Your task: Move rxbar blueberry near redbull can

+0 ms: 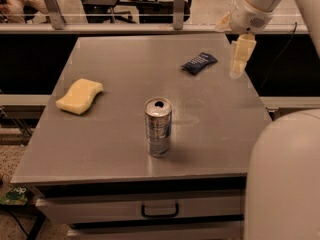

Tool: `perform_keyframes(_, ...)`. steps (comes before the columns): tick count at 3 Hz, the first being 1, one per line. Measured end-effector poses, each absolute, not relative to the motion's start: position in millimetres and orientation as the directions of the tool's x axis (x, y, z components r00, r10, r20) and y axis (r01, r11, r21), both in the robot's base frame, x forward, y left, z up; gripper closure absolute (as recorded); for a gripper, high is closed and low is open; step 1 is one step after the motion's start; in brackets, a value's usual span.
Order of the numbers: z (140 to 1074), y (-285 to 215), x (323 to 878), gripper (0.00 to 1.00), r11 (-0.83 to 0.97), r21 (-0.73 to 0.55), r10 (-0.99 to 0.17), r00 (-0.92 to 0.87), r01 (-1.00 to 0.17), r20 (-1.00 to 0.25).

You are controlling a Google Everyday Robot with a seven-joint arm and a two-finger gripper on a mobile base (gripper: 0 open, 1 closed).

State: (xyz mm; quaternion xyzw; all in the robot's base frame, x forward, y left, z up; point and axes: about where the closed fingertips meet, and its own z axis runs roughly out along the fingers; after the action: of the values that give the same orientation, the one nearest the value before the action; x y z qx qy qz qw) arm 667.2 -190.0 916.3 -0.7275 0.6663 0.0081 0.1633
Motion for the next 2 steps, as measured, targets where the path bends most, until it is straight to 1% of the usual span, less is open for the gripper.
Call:
perform_keyframes(1, 903.2, -181.1, 692.4, 0.0, -0.098, -0.232, -0.969, 0.146, -0.968, -0.197)
perform_keyframes(2, 889.2, -168.4, 714.5, 0.0, -0.166, -0.245, -0.97, 0.204, -0.955, -0.135)
